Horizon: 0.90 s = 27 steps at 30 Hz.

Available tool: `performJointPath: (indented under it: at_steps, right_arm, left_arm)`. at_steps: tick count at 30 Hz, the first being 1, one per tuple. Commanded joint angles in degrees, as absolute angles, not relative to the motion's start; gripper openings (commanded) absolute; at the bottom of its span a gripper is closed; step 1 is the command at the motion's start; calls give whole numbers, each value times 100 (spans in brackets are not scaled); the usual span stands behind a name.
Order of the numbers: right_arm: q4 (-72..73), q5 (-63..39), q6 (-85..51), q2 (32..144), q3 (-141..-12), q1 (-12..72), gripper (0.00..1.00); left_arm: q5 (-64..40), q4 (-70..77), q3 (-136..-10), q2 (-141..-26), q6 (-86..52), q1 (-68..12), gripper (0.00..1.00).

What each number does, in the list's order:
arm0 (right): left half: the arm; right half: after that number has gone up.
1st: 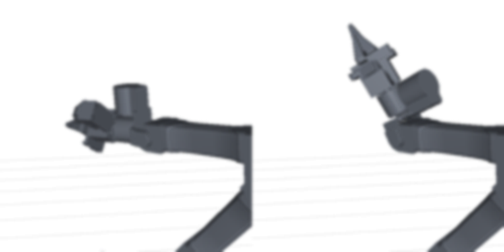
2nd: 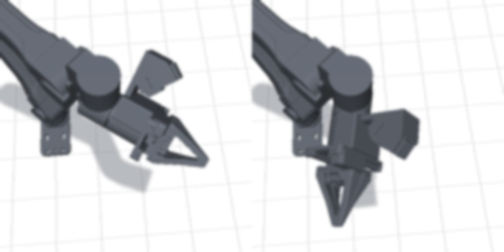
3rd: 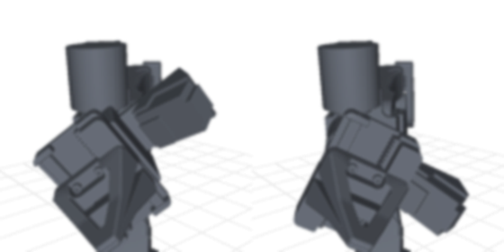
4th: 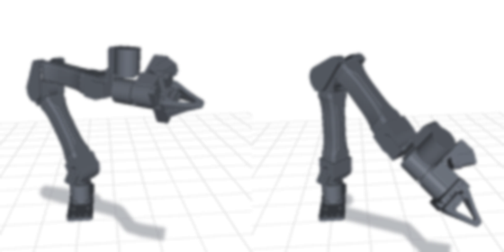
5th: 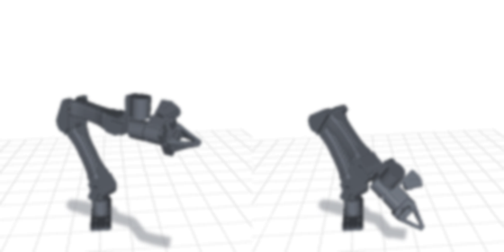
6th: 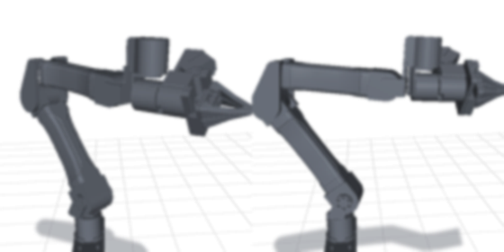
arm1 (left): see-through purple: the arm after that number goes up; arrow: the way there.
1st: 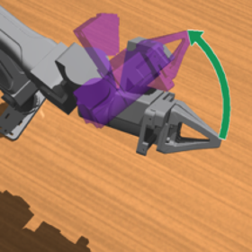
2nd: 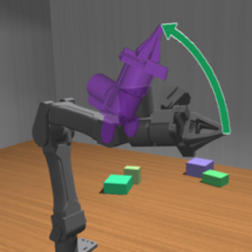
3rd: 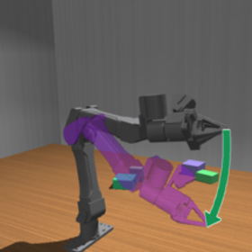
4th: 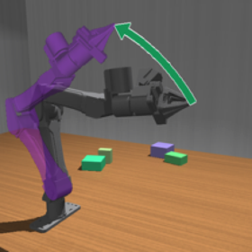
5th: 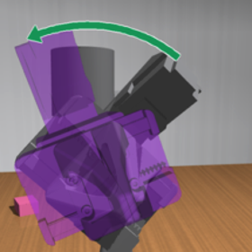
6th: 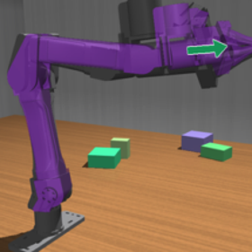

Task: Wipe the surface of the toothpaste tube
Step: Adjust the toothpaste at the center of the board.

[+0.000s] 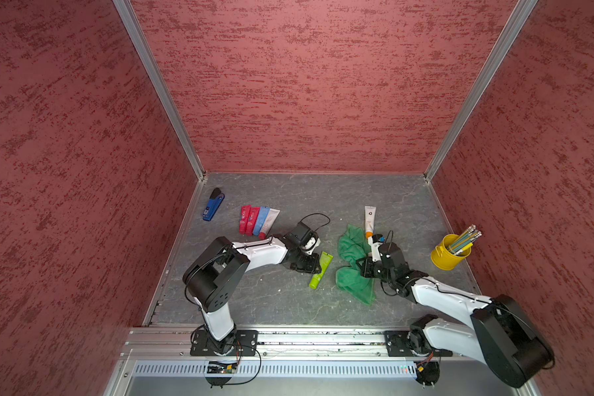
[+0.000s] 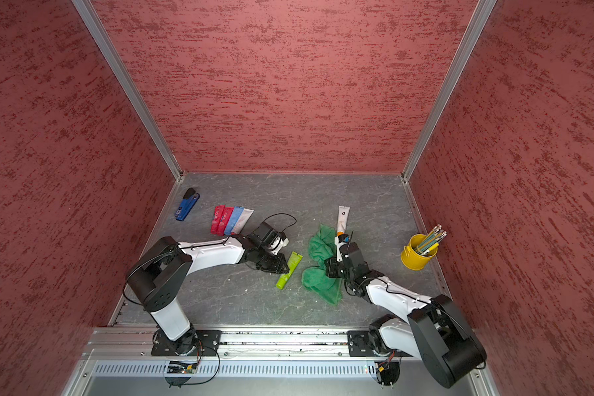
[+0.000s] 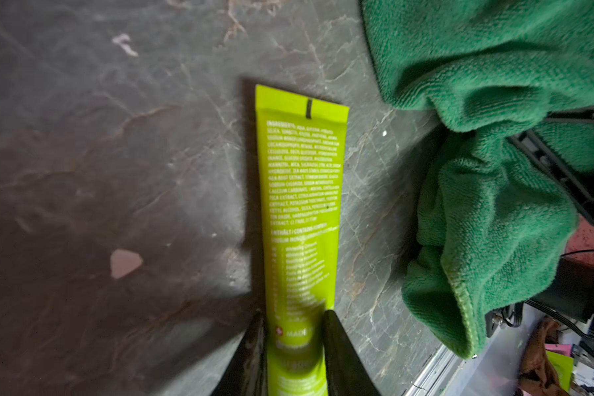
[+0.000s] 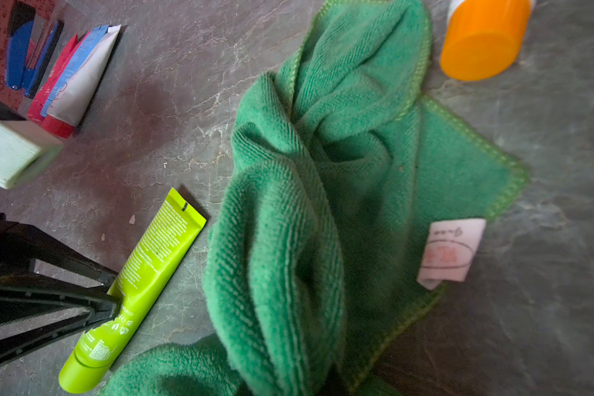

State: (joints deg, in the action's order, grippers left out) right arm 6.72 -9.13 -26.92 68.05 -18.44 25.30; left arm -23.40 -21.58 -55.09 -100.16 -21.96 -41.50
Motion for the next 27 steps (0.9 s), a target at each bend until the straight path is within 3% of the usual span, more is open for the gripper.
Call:
performJointPath:
  at_steps: [1,11,18,21,27]
  right_arm:
    - [809,-993,-2584,6838,-1925,2511,0]
    - [822,-1009,-2580,6873,-1934,2513,0]
    - [818,-1020,-2575,6913,-1951,2515,0]
    - [822,-1020,-2571,6905,-1949,2522,0]
    - [823,-1037,-2575,6899,-1947,2519,0]
  left_arm:
    - [-1841,-2646,-5572,-10083,-2048,-4218,28]
    - [-1677,-2795,-5537,-10172,-2161,-4452,29]
    - [-993,-3176,-5736,-10168,-2276,-4702,14]
    - [-517,-3510,-5854,-9963,-2304,-4726,10]
    - [1390,-4867,-6340,-9646,-2436,-4854,6]
